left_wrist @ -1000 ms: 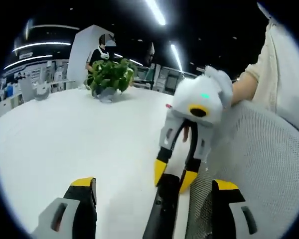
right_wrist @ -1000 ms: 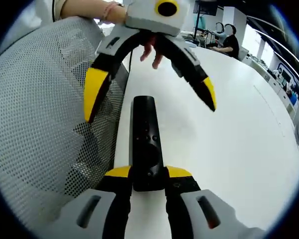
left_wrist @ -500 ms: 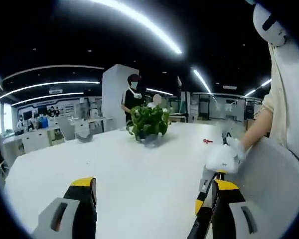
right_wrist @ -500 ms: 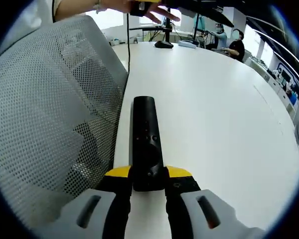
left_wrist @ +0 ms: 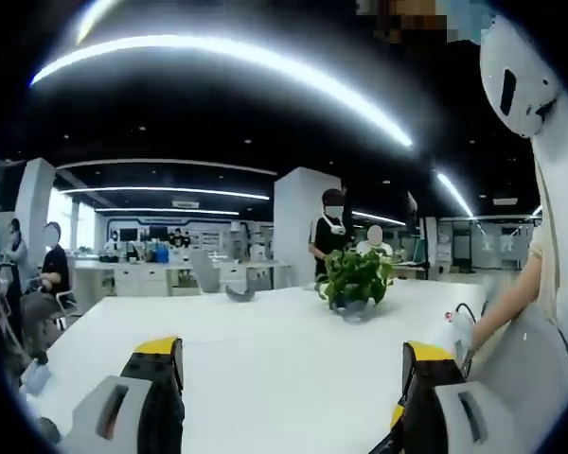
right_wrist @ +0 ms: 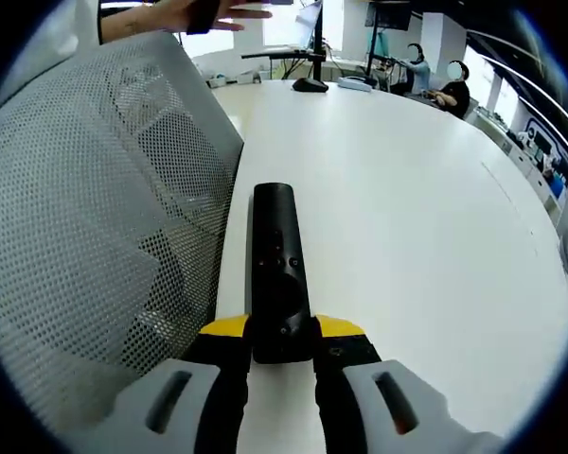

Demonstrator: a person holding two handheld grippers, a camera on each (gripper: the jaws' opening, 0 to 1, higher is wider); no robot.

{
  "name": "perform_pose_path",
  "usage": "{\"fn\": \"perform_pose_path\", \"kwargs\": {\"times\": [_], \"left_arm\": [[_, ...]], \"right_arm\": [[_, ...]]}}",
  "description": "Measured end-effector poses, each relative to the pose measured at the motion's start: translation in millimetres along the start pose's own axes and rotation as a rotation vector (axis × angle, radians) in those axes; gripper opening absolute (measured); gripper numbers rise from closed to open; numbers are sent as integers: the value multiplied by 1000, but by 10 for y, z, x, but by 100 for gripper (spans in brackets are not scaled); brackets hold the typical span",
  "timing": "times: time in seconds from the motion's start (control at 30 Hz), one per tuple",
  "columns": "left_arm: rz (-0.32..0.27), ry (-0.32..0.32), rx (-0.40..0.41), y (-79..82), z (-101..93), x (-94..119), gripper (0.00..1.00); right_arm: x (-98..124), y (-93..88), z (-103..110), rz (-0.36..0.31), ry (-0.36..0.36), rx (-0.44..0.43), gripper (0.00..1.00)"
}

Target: Press the specified remote control buttons in sequence, fully releasing each button before pressing the next.

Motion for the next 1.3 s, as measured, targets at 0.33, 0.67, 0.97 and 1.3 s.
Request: {"fn": "perform_pose_path", "kwargs": {"times": [0.33,0.67,0.97,1.3], "left_arm": [[-14,142,-69,-23,171,120,100],[29,106,-124,-94,97,83,100],[25,109,-82,-108,142,98,100],[66,82,-146,-158,76,78,100]], "right_arm": [[-29,35,-25,-2,-8,-4,25],[-50,62,-116,33,-30,5,25],[-95,119,-402,44,-40,17,25],[-114,99,-801,52,-48,0,25]]}}
Point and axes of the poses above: the point that each gripper's makers call its tool centre point, and the gripper's own axes: x roughly backward along the fingers, z roughly to its left, y roughly out of its top, the point moved 1 cm from there along x, roughly backward along the fingers, and after that the axes turned 3 degrees about -y, right-handed, at the moved point
